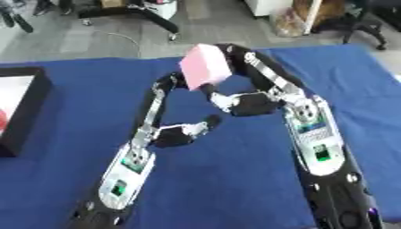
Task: Pick up the objects with one hand, pass them to the other hand, and then place them into the box on the other side of the table.
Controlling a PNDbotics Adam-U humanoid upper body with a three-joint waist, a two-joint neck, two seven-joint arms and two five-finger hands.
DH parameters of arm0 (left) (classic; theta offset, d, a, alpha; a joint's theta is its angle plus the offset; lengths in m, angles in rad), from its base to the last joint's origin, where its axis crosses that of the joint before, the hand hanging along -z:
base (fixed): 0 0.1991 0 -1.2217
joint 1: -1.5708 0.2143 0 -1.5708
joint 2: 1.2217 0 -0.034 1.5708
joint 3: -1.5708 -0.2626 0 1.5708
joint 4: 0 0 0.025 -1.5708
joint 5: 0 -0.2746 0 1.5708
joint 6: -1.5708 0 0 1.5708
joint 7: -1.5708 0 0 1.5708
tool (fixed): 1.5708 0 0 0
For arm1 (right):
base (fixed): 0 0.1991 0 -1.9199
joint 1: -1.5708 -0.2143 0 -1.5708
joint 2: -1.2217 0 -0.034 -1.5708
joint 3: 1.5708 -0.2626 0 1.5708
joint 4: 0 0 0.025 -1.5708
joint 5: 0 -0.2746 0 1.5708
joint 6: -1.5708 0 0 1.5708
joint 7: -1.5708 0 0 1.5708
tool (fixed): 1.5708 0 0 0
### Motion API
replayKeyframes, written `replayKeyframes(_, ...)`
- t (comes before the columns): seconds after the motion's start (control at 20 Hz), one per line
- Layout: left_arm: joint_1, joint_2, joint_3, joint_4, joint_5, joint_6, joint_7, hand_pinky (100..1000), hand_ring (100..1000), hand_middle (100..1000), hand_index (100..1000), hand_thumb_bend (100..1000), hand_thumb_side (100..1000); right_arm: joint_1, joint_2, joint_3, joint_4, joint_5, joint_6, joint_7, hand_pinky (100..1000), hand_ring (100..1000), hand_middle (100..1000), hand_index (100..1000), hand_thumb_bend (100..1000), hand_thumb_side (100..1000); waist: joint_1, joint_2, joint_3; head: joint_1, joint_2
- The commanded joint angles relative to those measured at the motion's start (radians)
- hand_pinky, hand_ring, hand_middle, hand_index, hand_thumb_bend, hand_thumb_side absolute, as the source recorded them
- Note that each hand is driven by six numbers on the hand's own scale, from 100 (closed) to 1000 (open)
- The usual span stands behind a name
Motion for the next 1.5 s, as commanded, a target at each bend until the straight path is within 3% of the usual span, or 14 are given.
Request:
replayKeyframes(0.05,-0.018,-0.002,0.01,-0.011,0.005,-0.001,0.014,860,686,683,795,684,454,-0.015,0.0,0.005,-0.01,-0.001,-0.001,0.009,708,663,552,589,100,228,-0.013,0.005,-0.002,0.004,-0.002)
replayKeyframes(0.75,-0.012,-0.005,0.026,-0.015,0.012,-0.001,0.087,859,689,692,800,694,470,-0.008,-0.002,0.014,0.011,-0.004,0.005,0.03,706,663,553,589,100,261,-0.013,0.007,-0.005,0.001,-0.002)
replayKeyframes(1.5,-0.004,-0.003,0.035,-0.016,0.022,-0.006,0.1,861,694,705,806,711,485,0.001,-0.002,0.01,0.046,-0.004,0.037,0.034,704,661,553,587,100,308,-0.015,0.007,-0.007,-0.005,-0.002)
